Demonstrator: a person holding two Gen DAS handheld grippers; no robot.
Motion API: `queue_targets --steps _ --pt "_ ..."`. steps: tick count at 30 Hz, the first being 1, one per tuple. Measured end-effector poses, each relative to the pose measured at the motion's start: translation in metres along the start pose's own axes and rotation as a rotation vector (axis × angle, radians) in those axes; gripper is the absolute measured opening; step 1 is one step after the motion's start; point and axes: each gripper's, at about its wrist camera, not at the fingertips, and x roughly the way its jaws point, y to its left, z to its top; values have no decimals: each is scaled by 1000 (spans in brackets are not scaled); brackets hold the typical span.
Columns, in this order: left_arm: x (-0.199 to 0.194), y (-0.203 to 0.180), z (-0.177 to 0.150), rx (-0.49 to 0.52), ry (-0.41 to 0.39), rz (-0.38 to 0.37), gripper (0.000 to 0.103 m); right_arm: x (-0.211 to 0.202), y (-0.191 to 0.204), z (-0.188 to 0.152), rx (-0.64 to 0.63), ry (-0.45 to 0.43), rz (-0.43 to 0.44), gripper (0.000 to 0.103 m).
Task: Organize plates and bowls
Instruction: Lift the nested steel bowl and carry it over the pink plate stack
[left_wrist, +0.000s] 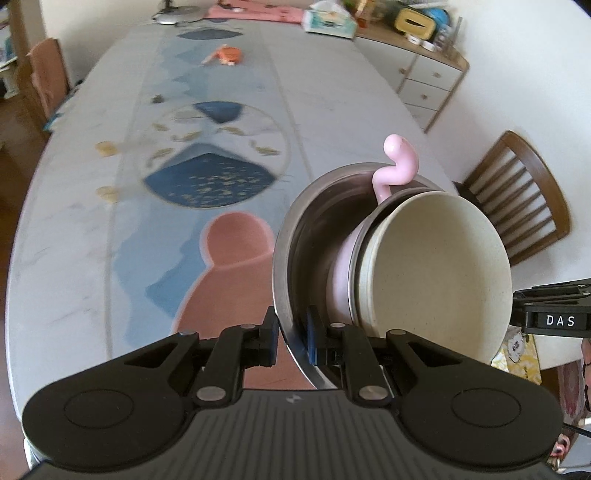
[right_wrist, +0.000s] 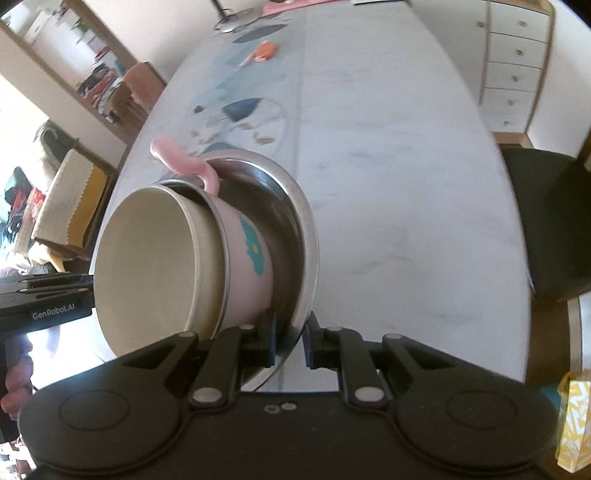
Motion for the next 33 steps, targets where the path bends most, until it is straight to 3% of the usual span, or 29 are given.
queue_targets --steps 14,33 --pt "-8 70 -29 -82 18 76 14 51 61 3 -86 65 44 14" --pt "20 74 -47 -35 61 98 15 84 51 -12 -66 112 46 15"
